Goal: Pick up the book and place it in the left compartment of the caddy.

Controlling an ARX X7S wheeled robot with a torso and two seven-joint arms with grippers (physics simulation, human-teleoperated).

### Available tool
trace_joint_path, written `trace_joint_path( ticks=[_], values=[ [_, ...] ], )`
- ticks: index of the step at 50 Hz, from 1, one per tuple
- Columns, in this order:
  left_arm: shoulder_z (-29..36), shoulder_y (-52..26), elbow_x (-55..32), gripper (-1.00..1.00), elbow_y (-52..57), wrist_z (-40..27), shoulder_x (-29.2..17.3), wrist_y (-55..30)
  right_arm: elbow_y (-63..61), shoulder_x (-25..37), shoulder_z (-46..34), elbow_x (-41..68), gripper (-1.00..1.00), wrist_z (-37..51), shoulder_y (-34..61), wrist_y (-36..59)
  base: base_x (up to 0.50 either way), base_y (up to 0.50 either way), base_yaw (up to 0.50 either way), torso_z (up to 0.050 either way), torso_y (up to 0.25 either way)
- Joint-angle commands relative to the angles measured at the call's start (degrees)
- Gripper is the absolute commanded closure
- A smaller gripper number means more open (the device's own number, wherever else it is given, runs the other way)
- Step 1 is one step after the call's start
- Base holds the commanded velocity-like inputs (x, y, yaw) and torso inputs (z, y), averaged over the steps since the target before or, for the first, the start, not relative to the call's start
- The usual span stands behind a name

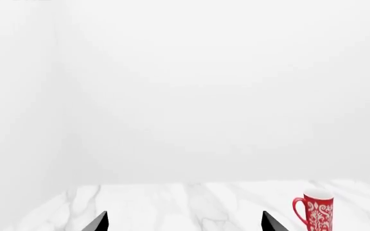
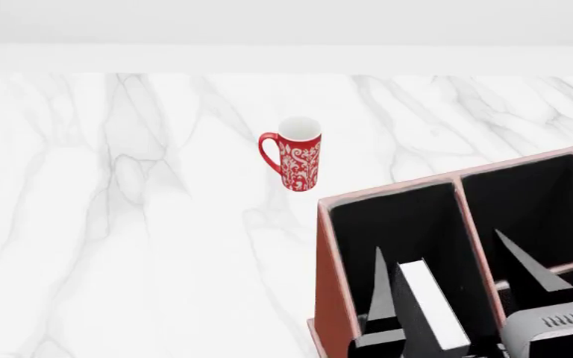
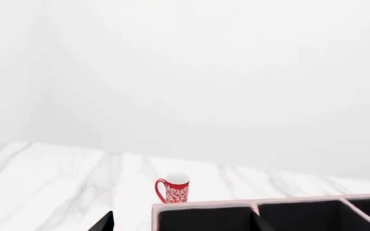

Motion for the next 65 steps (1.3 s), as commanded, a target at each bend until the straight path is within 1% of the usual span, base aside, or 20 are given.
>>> trace_joint_path(
  ticks=[1,17,24,30,34,37,42,47,54,61,65],
  values=[
    [-0.9,1.2,-0.5,-1.00,1.0,-0.7,-0.8,1.0,-3.4,-0.4,1.0,-3.7,-1.00,0.6,-4.5,-2.6,0.00,0.00,0.00,0.000,0.000],
    [-0.9,2.5,-0.9,-1.00,1.9,-2.4,-2.6,2.7,-6.6,0.0,2.9,-6.8,-1.00,1.5,-8.8,-5.6,0.00,0.00,0.00,0.000,0.000],
    [-0.5,3.5,-1.2,-1.00,2.2,-4.3,-4.6,4.7,-8.9,0.6,4.1,-8.9,-1.00,2.8,-11.3,-6.9,0.00,0.00,0.00,0.000,0.000],
    [0.5,3.8,-1.3,-1.00,2.2,-6.1,-6.4,6.1,-10.0,2.5,4.8,-9.9,-1.00,4.9,-13.4,-9.9,0.00,0.00,0.00,0.000,0.000],
    [0.9,4.1,-1.6,-1.00,2.2,-7.1,-7.5,7.1,-10.0,4.2,3.4,-10.8,-1.00,6.6,-14.2,-12.3,0.00,0.00,0.00,0.000,0.000],
    [1.3,4.3,-1.5,-1.00,2.1,-7.7,-8.1,7.7,-9.7,4.1,1.8,-12.8,-1.00,7.1,-14.5,-12.6,0.00,0.00,0.00,0.000,0.000],
    [1.6,4.6,-1.7,-1.00,2.0,-8.6,-9.2,8.7,-9.9,5.2,1.7,-13.2,-1.00,8.8,-14.9,-13.8,0.00,0.00,0.00,0.000,0.000],
    [2.4,4.8,-1.4,-1.00,2.1,-9.5,-10.0,9.5,-10.1,7.4,-0.2,-14.1,-1.00,11.1,-15.3,-16.7,0.00,0.00,0.00,0.000,0.000],
    [3.6,5.3,-1.1,-1.00,2.2,-11.2,-11.8,11.0,-10.1,11.9,-5.2,-16.6,-1.00,16.4,-15.0,-22.7,0.00,0.00,0.00,0.000,0.000],
    [5.0,5.4,-0.8,-1.00,2.2,-12.9,-13.7,12.5,-10.1,15.4,-10.8,-19.3,-1.00,20.7,-13.2,-26.8,0.00,0.00,0.00,0.000,0.000],
    [6.1,5.4,-0.6,-1.00,2.3,-14.2,-15.0,13.6,-10.2,18.6,-14.4,-20.7,-1.00,23.9,-11.8,-30.3,0.00,0.00,0.00,0.000,0.000]
  ],
)
